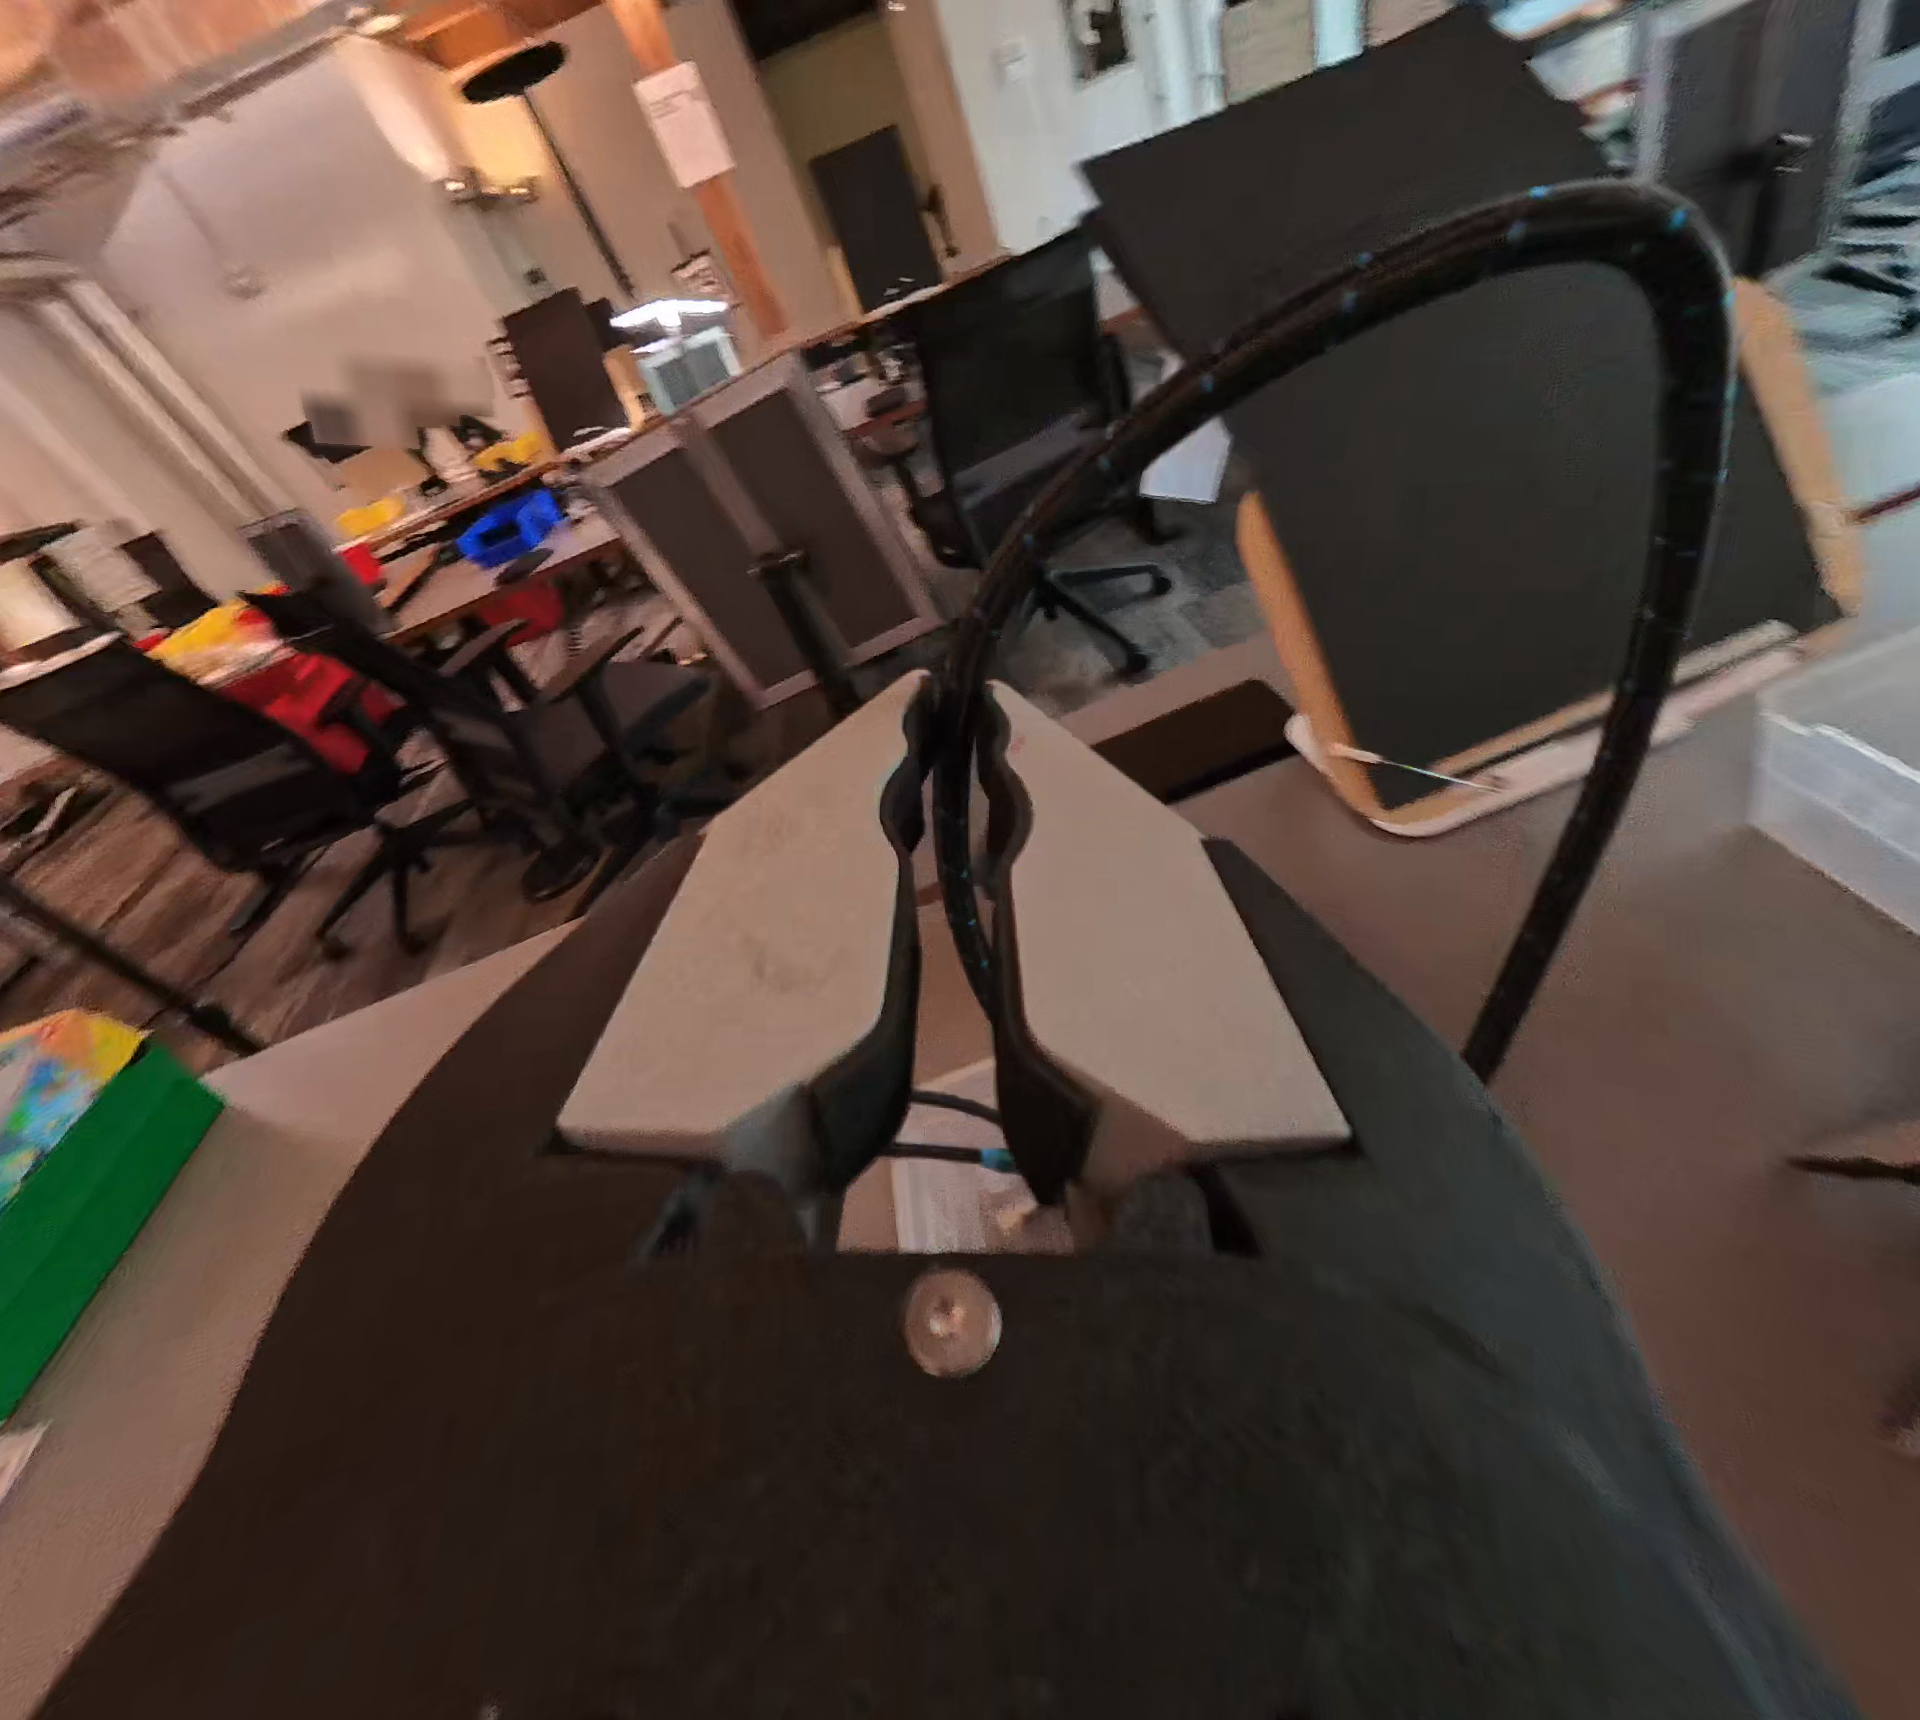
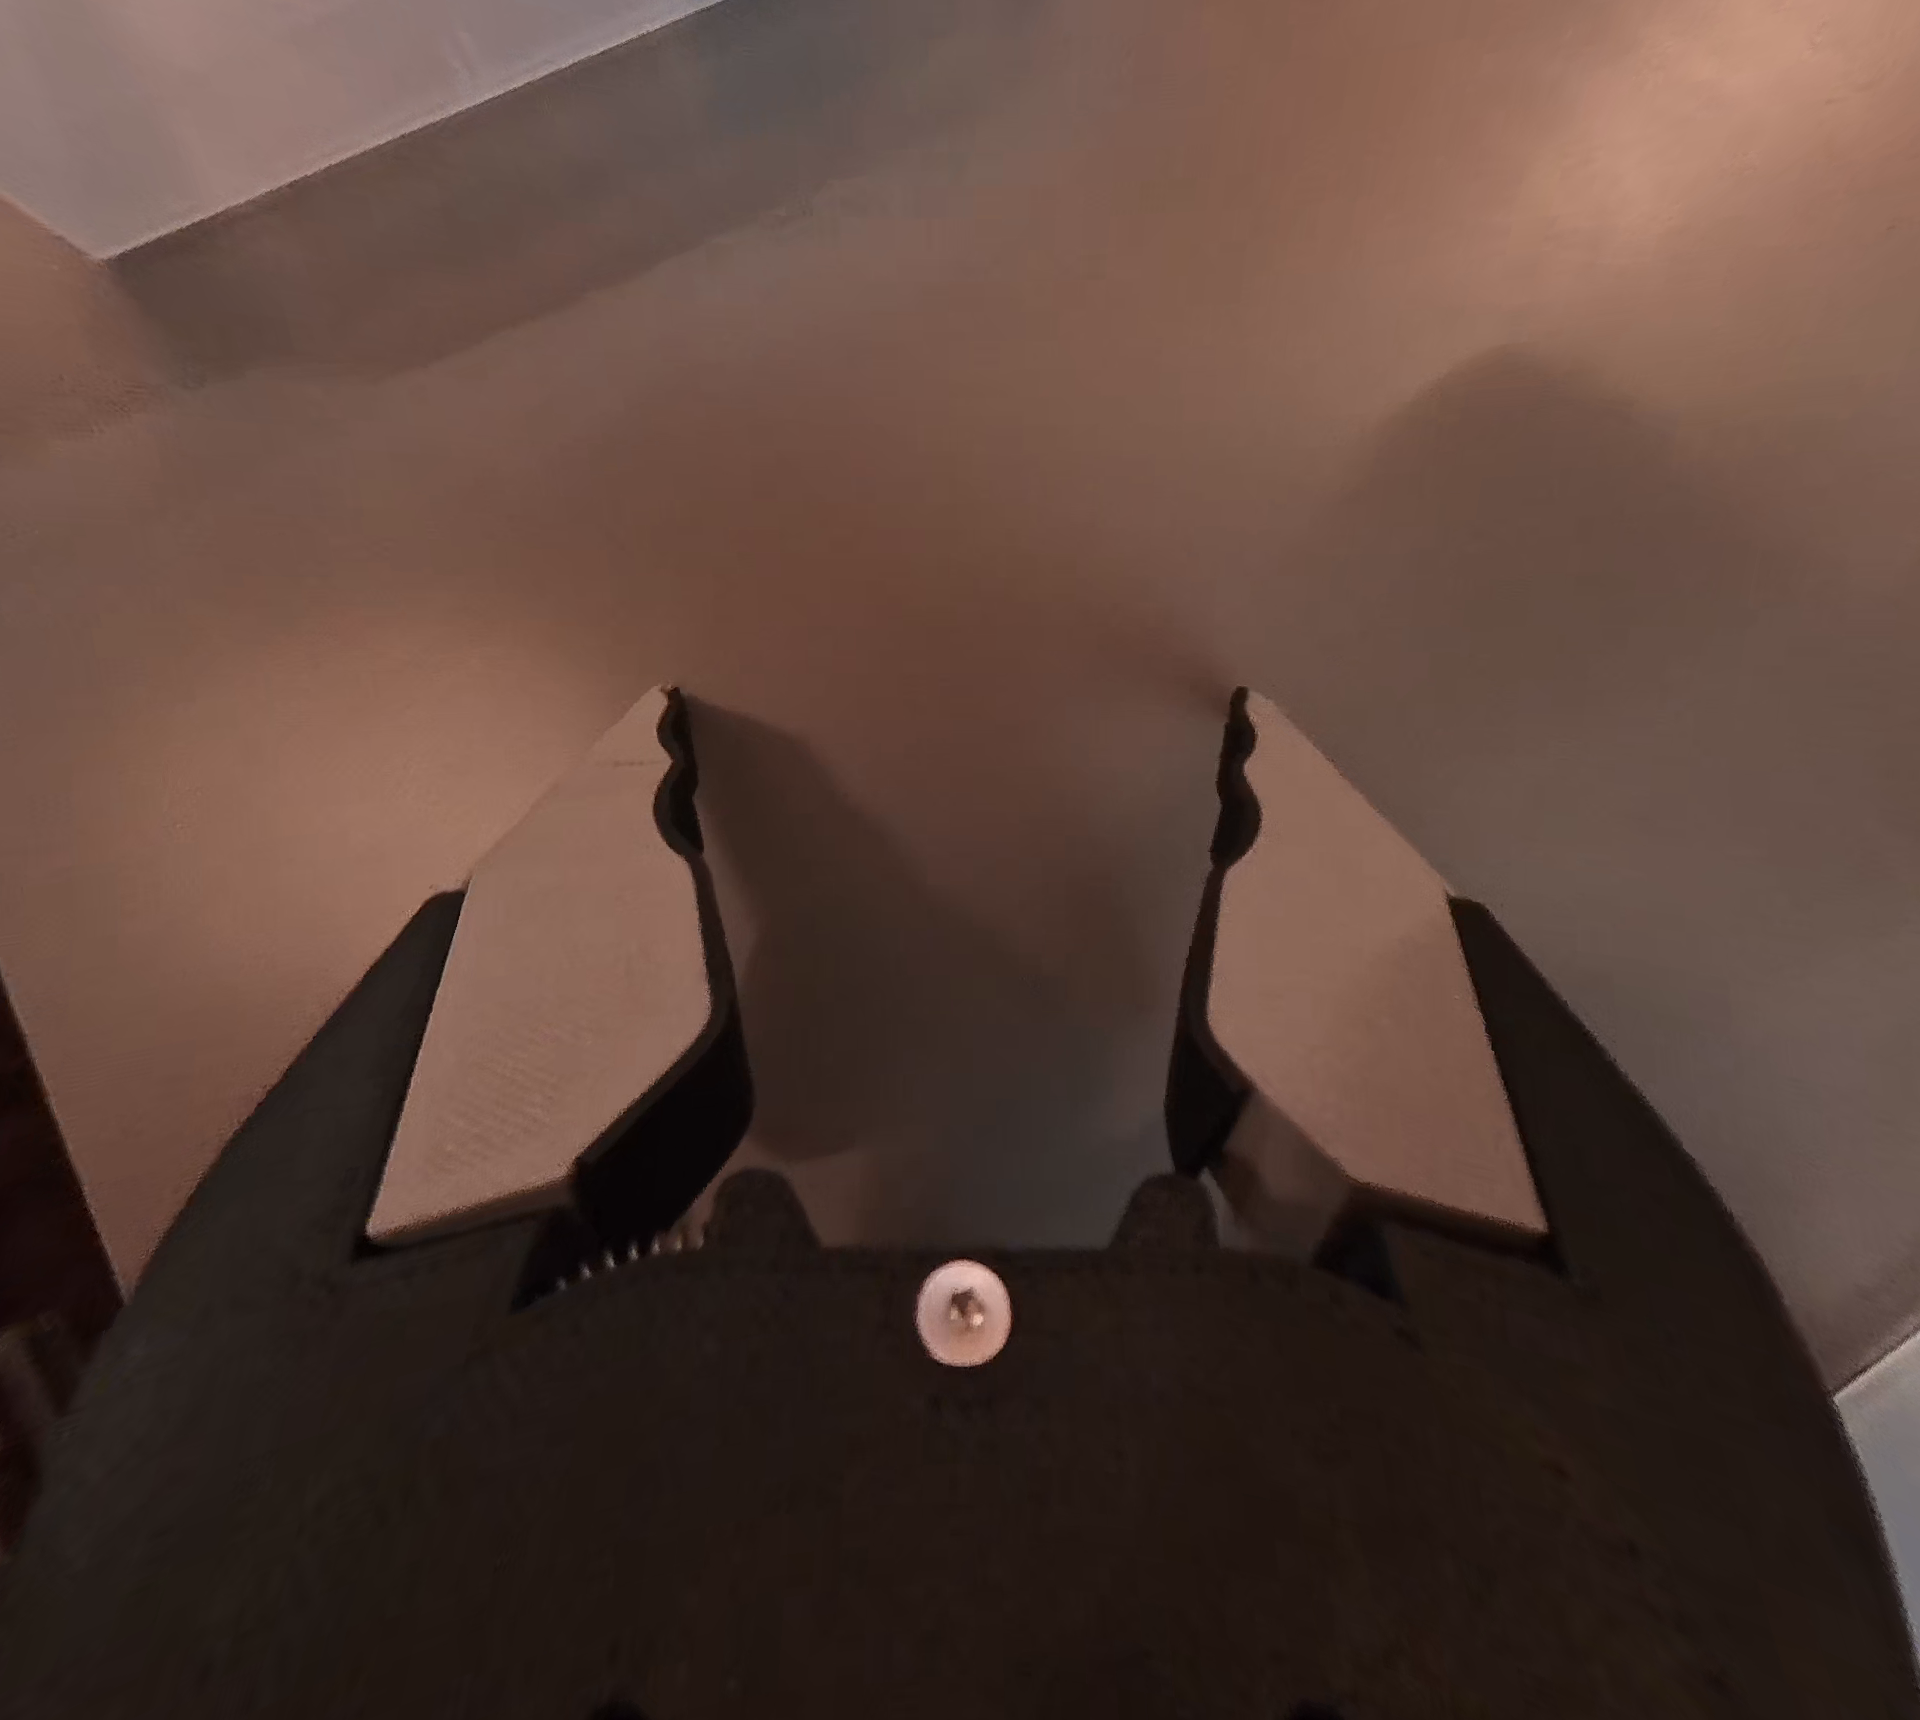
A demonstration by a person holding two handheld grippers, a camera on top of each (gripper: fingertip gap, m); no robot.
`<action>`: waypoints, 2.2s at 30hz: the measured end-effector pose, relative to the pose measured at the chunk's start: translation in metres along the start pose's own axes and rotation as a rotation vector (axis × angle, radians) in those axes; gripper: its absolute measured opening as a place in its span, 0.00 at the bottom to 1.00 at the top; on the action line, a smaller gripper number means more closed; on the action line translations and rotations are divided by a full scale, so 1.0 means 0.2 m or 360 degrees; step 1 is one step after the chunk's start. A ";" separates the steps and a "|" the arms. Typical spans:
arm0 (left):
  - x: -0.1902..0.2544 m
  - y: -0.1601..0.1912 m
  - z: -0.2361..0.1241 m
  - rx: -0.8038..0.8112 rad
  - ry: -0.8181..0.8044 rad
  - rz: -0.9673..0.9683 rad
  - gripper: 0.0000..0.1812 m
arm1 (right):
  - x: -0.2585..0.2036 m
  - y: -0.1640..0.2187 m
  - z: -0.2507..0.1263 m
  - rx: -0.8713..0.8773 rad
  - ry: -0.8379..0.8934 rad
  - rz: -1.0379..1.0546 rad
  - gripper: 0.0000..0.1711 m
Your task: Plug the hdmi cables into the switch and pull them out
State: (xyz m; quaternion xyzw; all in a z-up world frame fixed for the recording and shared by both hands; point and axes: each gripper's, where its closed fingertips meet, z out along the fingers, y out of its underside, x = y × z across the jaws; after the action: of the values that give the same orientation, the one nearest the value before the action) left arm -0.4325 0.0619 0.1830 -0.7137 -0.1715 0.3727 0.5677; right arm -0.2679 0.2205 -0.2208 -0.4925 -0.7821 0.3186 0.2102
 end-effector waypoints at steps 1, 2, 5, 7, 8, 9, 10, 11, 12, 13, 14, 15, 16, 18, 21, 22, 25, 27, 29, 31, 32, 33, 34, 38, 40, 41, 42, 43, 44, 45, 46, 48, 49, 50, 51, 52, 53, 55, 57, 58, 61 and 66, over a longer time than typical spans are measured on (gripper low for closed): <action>0.07 -0.02 -0.01 -0.0015 0.0058 0.0029 0.02 | 0.00 0.00 0.00 -0.0001 -0.0005 -0.0018 0.58; 0.15 -0.02 -0.01 -0.0037 0.0119 0.0078 0.02 | -0.01 -0.01 -0.01 0.0005 -0.0002 -0.0034 0.57; 0.39 0.00 -0.03 -0.0076 0.0325 0.0229 0.02 | -0.04 -0.07 -0.06 0.0132 -0.0057 -0.0069 0.50; 0.57 -0.01 -0.08 0.0027 0.0518 0.0344 0.02 | -0.10 -0.15 -0.13 0.0299 -0.0144 -0.0096 0.49; 0.64 0.00 -0.10 0.0062 0.0582 0.0381 0.02 | -0.14 -0.19 -0.18 0.0390 -0.0226 -0.0109 0.48; 0.68 0.01 -0.12 0.0064 0.0614 0.0386 0.02 | -0.20 -0.23 -0.23 0.0484 -0.0333 -0.0124 0.48; 0.73 0.03 -0.12 0.0051 0.0652 0.0376 0.02 | -0.26 -0.27 -0.29 0.0580 -0.0452 -0.0140 0.47; 0.78 0.06 -0.13 0.0037 0.0708 0.0377 0.02 | -0.30 -0.31 -0.36 0.0671 -0.0551 -0.0142 0.47; 0.83 0.08 -0.14 0.0029 0.0761 0.0390 0.02 | -0.32 -0.34 -0.43 0.0748 -0.0623 -0.0133 0.46; 0.89 0.10 -0.15 0.0035 0.0828 0.0412 0.02 | -0.34 -0.37 -0.49 0.0810 -0.0673 -0.0122 0.46; 0.96 0.11 -0.18 0.0065 0.0917 0.0440 0.02 | -0.34 -0.39 -0.55 0.0855 -0.0702 -0.0111 0.47; 1.03 0.12 -0.22 0.0126 0.1040 0.0480 0.02 | -0.34 -0.41 -0.60 0.0879 -0.0722 -0.0108 0.48; 1.12 0.11 -0.28 0.0236 0.1194 0.0524 0.02 | -0.34 -0.42 -0.65 0.0889 -0.0747 -0.0115 0.52; 1.26 0.08 -0.45 0.0498 0.1503 0.0565 0.02 | -0.37 -0.43 -0.74 0.0908 -0.0825 -0.0162 0.55; 1.38 0.08 -0.61 0.0643 0.1853 0.0492 0.02 | -0.45 -0.42 -0.87 0.0914 -0.0929 -0.0293 0.54; 1.41 0.09 -0.62 0.0617 0.1924 0.0468 0.02 | -0.47 -0.41 -0.88 0.0904 -0.0933 -0.0335 0.53; 1.48 0.09 -0.62 0.0607 0.1991 0.0429 0.02 | -0.54 -0.37 -0.88 0.0845 -0.0983 -0.0455 0.34; 1.52 0.07 -0.62 0.0624 0.2015 0.0407 0.02 | -0.60 -0.29 -0.84 0.0732 -0.1060 -0.0561 0.19; 1.54 0.07 -0.60 0.0598 0.1979 0.0436 0.02 | -0.57 -0.28 -0.76 0.0660 -0.0910 -0.0588 0.13; 1.55 0.07 -0.56 0.0549 0.1920 0.0457 0.02 | -0.52 -0.29 -0.72 0.0642 -0.0810 -0.0558 0.11; 1.55 0.07 -0.54 0.0520 0.1888 0.0437 0.02 | -0.49 -0.30 -0.72 0.0639 -0.0793 -0.0509 0.10; 1.55 0.08 -0.52 0.0485 0.1868 0.0404 0.02 | -0.47 -0.30 -0.72 0.0647 -0.0798 -0.0459 0.09; 1.53 0.08 -0.51 0.0440 0.1855 0.0358 0.06 | -0.45 -0.31 -0.72 0.0674 -0.0817 -0.0413 0.06; 1.43 0.22 -0.38 0.0127 0.1671 0.0155 0.28 | -0.39 -0.33 -0.76 0.0768 -0.0923 -0.0302 0.06; 1.39 0.37 -0.34 -0.0037 0.1593 0.0128 0.34 | -0.37 -0.35 -0.79 0.0827 -0.0937 -0.0265 0.06; 1.39 0.45 -0.34 -0.0118 0.1585 0.0113 0.35 | -0.36 -0.36 -0.81 0.0862 -0.0954 -0.0246 0.06; 1.40 0.53 -0.35 -0.0179 0.1602 0.0091 0.36 | -0.36 -0.37 -0.83 0.0889 -0.0984 -0.0236 0.06; 1.43 0.59 -0.36 -0.0218 0.1639 0.0069 0.36 | -0.37 -0.37 -0.84 0.0904 -0.1019 -0.0231 0.06; 1.46 0.63 -0.37 -0.0239 0.1671 0.0056 0.36 | -0.38 -0.37 -0.85 0.0914 -0.1038 -0.0230 0.06; 1.50 0.66 -0.38 -0.0239 0.1702 0.0046 0.35 | -0.38 -0.38 -0.85 0.0925 -0.1040 -0.0232 0.06; 1.55 0.68 -0.40 -0.0220 0.1760 0.0024 0.35 | -0.39 -0.38 -0.85 0.0942 -0.1048 -0.0238 0.06; 1.64 0.68 -0.44 -0.0156 0.1906 -0.0075 0.36 | -0.42 -0.39 -0.87 0.0984 -0.1106 -0.0239 0.07; 1.68 0.68 -0.45 -0.0132 0.1970 -0.0130 0.39 | -0.43 -0.40 -0.88 0.1014 -0.1134 -0.0225 0.07; 1.71 0.69 -0.46 -0.0133 0.2021 -0.0167 0.40 | -0.44 -0.41 -0.89 0.1048 -0.1156 -0.0209 0.06; 1.74 0.69 -0.46 -0.0122 0.2034 -0.0194 0.39 | -0.44 -0.42 -0.90 0.1072 -0.1171 -0.0197 0.06; 1.76 0.69 -0.45 -0.0094 0.2029 -0.0211 0.36 | -0.44 -0.42 -0.90 0.1076 -0.1176 -0.0192 0.06; 1.78 0.69 -0.45 -0.0063 0.2042 -0.0220 0.35 | -0.45 -0.42 -0.89 0.1068 -0.1168 -0.0193 0.06; 1.81 0.67 -0.46 -0.0015 0.2050 -0.0222 0.24 | -0.45 -0.42 -0.86 0.1051 -0.1119 -0.0198 0.06; 1.81 0.68 -0.43 -0.0009 0.1966 -0.0177 0.23 | -0.43 -0.42 -0.85 0.1060 -0.1080 -0.0199 0.06; 1.81 0.68 -0.42 -0.0007 0.1955 -0.0174 0.23 | -0.43 -0.42 -0.85 0.1053 -0.1086 -0.0200 0.06; 1.82 0.68 -0.44 -0.0013 0.1967 -0.0191 0.22 | -0.43 -0.40 -0.86 0.0987 -0.1084 -0.0242 0.06; 1.84 0.67 -0.45 -0.0005 0.1953 -0.0187 0.22 | -0.43 -0.38 -0.87 0.0943 -0.1050 -0.0300 0.06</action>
State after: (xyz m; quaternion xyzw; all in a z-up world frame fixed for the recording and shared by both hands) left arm -0.1474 0.2067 -0.0591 -0.7883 0.1469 -0.1380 0.5814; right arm -0.1674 0.1694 -0.0440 -0.2099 -0.7237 0.6482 0.1097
